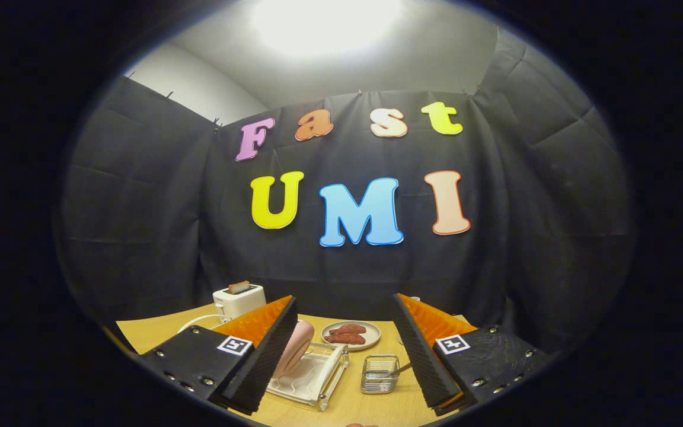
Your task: Take the plate from the dish rack, then take the spoon from the basket and place it into the plate.
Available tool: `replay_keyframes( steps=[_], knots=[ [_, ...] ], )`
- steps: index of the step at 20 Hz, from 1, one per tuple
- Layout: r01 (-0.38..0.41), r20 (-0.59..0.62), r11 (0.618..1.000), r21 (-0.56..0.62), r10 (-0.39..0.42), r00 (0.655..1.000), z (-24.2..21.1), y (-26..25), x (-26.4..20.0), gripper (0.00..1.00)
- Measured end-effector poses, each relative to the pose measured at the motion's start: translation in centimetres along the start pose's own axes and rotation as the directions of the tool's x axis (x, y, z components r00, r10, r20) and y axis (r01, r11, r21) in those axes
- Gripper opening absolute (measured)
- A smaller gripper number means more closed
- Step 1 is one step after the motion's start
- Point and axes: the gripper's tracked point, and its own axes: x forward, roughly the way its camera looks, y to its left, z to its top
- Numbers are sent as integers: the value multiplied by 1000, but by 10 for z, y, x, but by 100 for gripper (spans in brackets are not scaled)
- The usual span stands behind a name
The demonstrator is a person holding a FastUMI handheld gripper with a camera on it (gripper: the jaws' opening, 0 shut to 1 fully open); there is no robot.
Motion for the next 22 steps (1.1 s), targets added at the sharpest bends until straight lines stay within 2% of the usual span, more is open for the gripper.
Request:
replay_keyframes(
  steps=[6, 12, 17, 21, 22],
  knots=[
    [-46, -137, 998, 38, 51, 989, -30, 28, 61, 97],
    [-47, -295, 996, 82, 69, 953, -75, 43, 106, 97],
    [-53, -454, 991, 123, 104, 885, -113, 58, 128, 97],
    [-40, -579, 987, 154, 123, 806, -143, 64, 134, 97],
    [-43, -619, 988, 150, 127, 775, -153, 67, 135, 98]
  ],
)
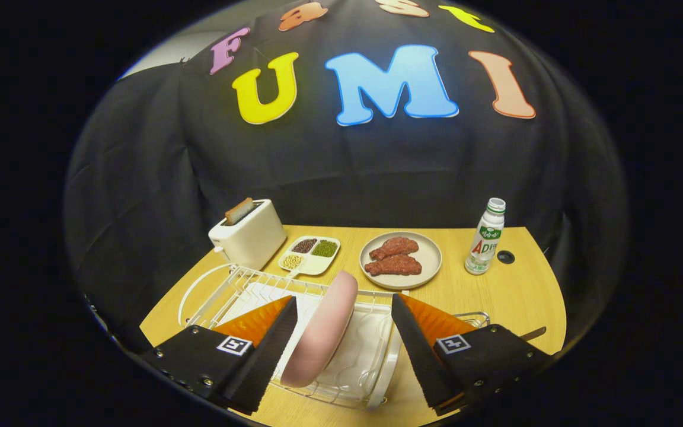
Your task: Take the plate from the dish rack, then take the spoon from the basket and place it into the plate.
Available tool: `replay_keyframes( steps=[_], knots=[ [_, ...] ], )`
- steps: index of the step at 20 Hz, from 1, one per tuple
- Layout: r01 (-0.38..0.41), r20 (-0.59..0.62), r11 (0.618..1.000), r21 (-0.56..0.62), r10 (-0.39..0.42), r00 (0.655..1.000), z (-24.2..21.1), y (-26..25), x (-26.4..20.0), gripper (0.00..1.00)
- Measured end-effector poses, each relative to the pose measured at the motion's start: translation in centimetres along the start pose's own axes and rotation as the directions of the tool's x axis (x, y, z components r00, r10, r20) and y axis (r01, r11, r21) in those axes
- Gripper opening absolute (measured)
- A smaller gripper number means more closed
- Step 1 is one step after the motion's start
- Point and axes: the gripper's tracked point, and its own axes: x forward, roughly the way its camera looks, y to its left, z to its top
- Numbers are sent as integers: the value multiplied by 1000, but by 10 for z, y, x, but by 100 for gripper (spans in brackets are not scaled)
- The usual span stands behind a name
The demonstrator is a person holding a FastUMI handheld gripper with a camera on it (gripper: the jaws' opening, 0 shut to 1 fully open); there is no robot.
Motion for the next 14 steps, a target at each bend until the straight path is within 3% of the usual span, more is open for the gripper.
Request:
replay_keyframes(
  steps=[2, 6, 10, 14],
  knots=[
    [-14, -112, 1000, 3, 14, 994, -18, 3, 11, 97],
    [-45, -309, 996, 71, 65, 949, -50, 9, 27, 99],
    [-62, -436, 987, 150, 122, 891, -70, 20, 39, 99],
    [-67, -490, 982, 176, 146, 859, -75, 32, 46, 99]
  ],
)
